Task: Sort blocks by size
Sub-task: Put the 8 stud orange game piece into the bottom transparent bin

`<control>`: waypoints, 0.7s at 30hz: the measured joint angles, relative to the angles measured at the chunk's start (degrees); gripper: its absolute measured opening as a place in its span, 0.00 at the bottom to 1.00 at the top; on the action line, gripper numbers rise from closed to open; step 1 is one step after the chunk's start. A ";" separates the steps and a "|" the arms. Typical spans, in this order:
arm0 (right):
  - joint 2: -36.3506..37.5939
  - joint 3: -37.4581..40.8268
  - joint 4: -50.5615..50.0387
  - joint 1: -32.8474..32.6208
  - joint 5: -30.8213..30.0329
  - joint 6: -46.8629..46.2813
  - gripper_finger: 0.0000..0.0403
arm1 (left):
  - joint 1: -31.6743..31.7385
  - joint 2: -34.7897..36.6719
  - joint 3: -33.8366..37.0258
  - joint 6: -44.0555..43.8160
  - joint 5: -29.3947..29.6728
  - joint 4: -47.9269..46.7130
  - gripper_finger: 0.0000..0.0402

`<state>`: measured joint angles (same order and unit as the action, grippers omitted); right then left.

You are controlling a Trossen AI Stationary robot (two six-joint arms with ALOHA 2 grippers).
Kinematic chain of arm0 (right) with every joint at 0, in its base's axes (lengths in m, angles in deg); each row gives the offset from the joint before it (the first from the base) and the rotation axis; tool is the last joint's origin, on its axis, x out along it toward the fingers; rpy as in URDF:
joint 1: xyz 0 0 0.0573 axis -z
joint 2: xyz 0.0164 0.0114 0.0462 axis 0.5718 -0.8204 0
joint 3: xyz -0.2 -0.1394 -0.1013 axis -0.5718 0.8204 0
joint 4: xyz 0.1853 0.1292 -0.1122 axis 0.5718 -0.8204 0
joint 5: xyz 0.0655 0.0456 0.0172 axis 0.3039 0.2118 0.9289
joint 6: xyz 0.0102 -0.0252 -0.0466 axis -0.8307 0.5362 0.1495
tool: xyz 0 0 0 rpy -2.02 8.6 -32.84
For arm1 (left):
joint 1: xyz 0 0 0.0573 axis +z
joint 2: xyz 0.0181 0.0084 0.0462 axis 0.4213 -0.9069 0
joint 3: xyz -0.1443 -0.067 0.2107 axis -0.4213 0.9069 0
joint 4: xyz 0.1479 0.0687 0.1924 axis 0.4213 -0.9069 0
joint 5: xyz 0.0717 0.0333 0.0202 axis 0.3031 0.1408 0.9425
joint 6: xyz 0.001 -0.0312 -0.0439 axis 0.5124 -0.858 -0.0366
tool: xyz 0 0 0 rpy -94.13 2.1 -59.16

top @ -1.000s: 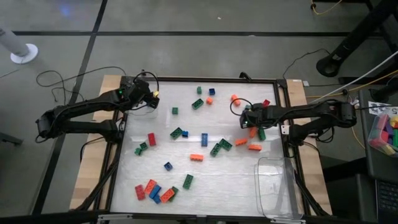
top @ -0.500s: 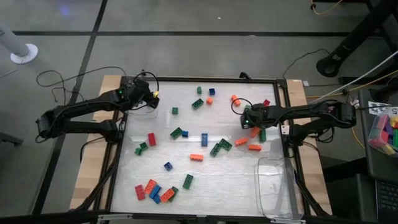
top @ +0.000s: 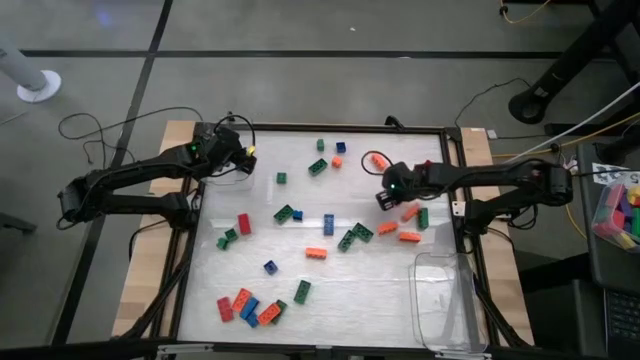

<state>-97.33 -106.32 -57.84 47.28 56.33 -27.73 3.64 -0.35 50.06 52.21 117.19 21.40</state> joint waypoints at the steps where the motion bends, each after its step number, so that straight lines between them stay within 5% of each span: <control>1: 0.00 -1.60 -0.25 0.00 2.45 1.43 0.21 | 0.00 0.00 0.00 -0.02 0.00 0.00 0.46; 12: 0.01 -15.00 -4.74 -3.09 40.64 7.08 0.22 | 0.00 -0.02 0.00 -1.39 0.00 0.02 0.46; 21: 0.00 -17.15 -15.26 -22.02 42.64 5.36 0.22 | -0.06 -0.02 0.00 -2.27 -0.21 0.04 0.46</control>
<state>-97.33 -123.47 -73.10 25.26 98.96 -22.38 3.58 -0.36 50.06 49.94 116.98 21.45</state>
